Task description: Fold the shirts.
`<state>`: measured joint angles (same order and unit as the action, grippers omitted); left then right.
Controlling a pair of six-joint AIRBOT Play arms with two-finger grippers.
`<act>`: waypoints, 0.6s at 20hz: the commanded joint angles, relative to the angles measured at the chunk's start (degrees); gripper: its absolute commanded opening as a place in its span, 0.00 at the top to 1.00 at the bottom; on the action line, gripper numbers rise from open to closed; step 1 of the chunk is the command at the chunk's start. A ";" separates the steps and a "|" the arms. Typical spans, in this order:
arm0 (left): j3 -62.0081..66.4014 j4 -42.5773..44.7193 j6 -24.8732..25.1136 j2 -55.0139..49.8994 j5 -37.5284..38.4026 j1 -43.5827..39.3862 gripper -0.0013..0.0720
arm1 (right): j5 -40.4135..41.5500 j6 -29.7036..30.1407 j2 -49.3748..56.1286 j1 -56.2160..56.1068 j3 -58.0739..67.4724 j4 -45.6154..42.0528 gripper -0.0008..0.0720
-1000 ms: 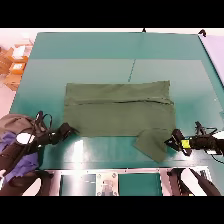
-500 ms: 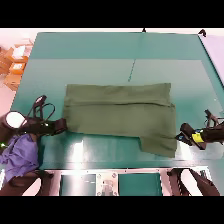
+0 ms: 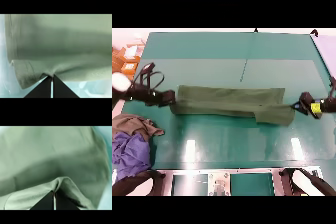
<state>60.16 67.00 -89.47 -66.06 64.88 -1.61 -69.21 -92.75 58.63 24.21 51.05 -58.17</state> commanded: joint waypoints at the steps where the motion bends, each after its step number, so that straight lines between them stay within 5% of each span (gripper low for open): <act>1: 11.87 -2.43 3.39 -13.20 -2.03 0.00 0.95 | 7.48 -0.09 12.79 -4.87 8.76 2.29 0.96; 5: 22.80 -6.01 5.92 -28.89 -6.40 0.00 0.94 | 12.26 -0.22 29.11 -6.93 17.97 3.85 0.96; 6: 25.14 -5.97 5.97 -31.61 -7.02 0.00 0.58 | 12.81 0.44 31.98 -6.95 20.17 4.55 0.96; 7: 26.62 -5.97 5.70 -33.07 -7.37 0.07 0.23 | 12.20 0.46 33.88 -6.82 22.21 4.87 0.80; 8: 27.58 -5.81 5.49 -33.42 -7.21 0.31 0.15 | 10.43 1.01 34.95 -6.29 24.46 4.72 0.47; 9: 28.85 -5.68 5.51 -33.42 -5.62 0.68 0.15 | 8.33 3.23 35.04 -5.27 26.32 4.59 0.32; 12: 34.73 -5.44 5.46 -33.42 7.56 4.13 0.15 | -2.78 9.94 34.95 -0.37 31.41 3.17 0.26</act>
<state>89.71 61.63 -84.14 -97.82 63.37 0.34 -63.51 -88.31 91.66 20.73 77.52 -54.11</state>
